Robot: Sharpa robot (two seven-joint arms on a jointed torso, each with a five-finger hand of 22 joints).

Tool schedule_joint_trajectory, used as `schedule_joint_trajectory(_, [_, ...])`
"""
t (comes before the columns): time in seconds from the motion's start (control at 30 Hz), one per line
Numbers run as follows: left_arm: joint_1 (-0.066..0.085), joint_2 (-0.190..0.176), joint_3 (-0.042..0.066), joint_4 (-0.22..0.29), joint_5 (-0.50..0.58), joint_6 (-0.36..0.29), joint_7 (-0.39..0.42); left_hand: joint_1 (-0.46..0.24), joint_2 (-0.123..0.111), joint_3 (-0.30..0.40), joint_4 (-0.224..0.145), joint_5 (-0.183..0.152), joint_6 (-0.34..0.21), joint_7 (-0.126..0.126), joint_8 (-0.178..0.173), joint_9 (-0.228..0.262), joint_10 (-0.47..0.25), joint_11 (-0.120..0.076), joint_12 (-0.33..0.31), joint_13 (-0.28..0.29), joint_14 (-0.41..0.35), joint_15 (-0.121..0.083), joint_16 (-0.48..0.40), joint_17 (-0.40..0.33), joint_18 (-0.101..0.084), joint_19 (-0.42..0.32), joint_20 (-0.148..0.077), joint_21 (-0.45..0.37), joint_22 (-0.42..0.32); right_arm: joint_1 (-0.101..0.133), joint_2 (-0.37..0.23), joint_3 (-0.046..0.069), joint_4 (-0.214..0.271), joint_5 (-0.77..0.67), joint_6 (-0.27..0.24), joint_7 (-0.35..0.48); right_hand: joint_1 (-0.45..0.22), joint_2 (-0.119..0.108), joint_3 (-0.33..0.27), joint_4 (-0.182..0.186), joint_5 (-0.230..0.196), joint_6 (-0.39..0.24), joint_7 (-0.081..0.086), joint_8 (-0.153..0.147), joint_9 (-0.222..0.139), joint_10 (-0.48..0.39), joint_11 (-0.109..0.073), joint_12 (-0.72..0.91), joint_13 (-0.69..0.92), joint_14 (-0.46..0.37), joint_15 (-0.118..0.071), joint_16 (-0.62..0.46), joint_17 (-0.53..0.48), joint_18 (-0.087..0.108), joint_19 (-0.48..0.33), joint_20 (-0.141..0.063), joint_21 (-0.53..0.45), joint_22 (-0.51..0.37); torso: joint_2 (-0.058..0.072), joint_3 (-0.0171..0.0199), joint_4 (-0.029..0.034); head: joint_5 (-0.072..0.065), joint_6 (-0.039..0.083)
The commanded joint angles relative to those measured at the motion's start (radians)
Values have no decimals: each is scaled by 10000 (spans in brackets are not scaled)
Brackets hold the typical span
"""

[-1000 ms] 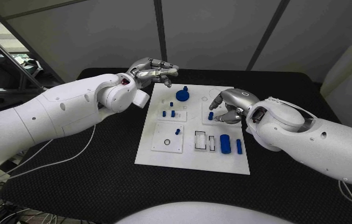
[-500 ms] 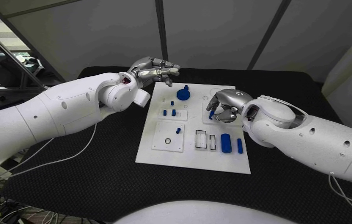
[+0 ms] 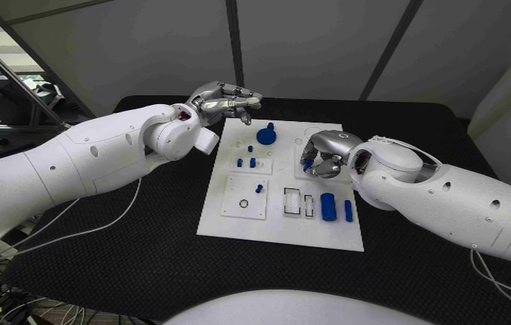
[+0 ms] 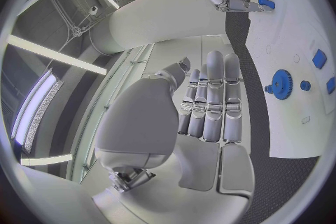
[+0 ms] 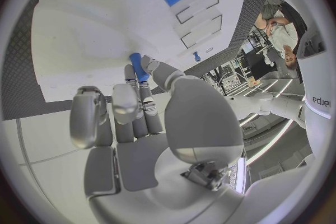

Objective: Assemble the parts on the task board

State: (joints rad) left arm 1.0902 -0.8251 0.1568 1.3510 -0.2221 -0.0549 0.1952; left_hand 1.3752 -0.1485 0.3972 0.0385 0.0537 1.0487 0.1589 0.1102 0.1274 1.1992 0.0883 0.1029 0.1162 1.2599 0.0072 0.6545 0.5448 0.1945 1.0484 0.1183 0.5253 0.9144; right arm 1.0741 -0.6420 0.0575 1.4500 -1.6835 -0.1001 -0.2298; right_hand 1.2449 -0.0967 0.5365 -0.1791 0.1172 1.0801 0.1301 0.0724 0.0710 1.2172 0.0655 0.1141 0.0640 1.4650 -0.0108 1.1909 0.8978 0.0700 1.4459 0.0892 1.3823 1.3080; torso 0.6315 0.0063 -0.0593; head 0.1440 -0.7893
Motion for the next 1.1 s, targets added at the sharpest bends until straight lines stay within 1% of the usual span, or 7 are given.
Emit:
schedule_joint_trajectory(0.03, [21,7,7,0,56,116,2,-32,21,-81,5,-56,-31,-19,-62,17,-49,36,-32,16,-16,73,-49,-9,-133,57,29,-34,-9,-15,18,-24,-8,-170,252,-140,17,178,108,7,-63,179,0,82,27,132,-11,-82,22,-4,-111,55,16,-137,104,-20,80,469,2,-1,-2,-1,-15])
schedule_joint_trajectory(0.1, [21,6,7,-3,56,120,-3,-32,21,-81,5,-56,-31,-19,-62,17,-49,36,-32,16,-16,73,-49,-9,-133,57,29,-34,-9,-15,3,-26,-2,-224,-92,-116,36,252,148,34,-64,320,-38,124,46,265,-51,-76,38,1,-139,83,40,-156,145,-39,148,550,-1,-1,-2,5,-19])
schedule_joint_trajectory(0.33, [20,8,6,-12,56,139,-6,-32,21,-81,5,-56,-31,-19,-62,17,-49,36,-32,16,-16,73,-49,-9,-133,57,29,-34,-9,-24,-167,-24,254,-153,-2276,502,136,377,151,46,-60,779,-179,262,133,699,-203,-46,100,76,-255,307,320,-323,499,-141,708,1213,-1,9,-11,26,-24])
schedule_joint_trajectory(0.57, [20,-18,6,-5,56,141,-14,-29,35,-90,11,-56,-28,-18,-62,20,-51,37,-32,21,-20,74,-56,-11,-133,61,30,-49,-21,-26,-446,-18,649,23,-3201,745,229,396,142,-12,-1,916,-220,281,169,907,-262,-33,136,68,-303,313,279,-348,548,-192,794,1315,-8,-4,-5,68,-37])
schedule_joint_trajectory(0.83, [20,-40,5,14,56,147,-25,-29,35,-90,11,-56,-28,-18,-62,20,-51,37,-32,21,-20,74,-56,-11,-133,61,30,-49,-21,-20,-897,-4,1579,419,-3360,734,270,366,137,-58,30,919,-225,256,170,938,-271,-58,144,58,-314,307,257,-354,558,-208,815,1342,-4,-7,4,117,-68])
schedule_joint_trajectory(0.97, [20,-40,5,22,56,153,-35,-29,35,-90,11,-56,-28,-18,-62,20,-51,37,-32,21,-20,74,-56,-11,-133,61,30,-49,-21,-19,-882,-4,1940,761,-3154,781,280,365,140,-68,42,919,-224,249,170,943,-271,-66,145,55,-316,301,242,-353,556,-211,814,1340,-3,-9,-3,170,-87])
schedule_joint_trajectory(1.1, [20,-21,4,34,56,163,-39,-29,35,-90,11,-56,-28,-18,-62,20,-51,37,-32,21,-20,74,-56,-11,-133,61,30,-49,-21,-21,-586,-19,2034,1093,-2814,873,296,370,149,-81,69,906,-217,228,167,940,-265,-88,145,39,-318,263,167,-343,534,-216,782,1302,-1,-18,11,212,-105])
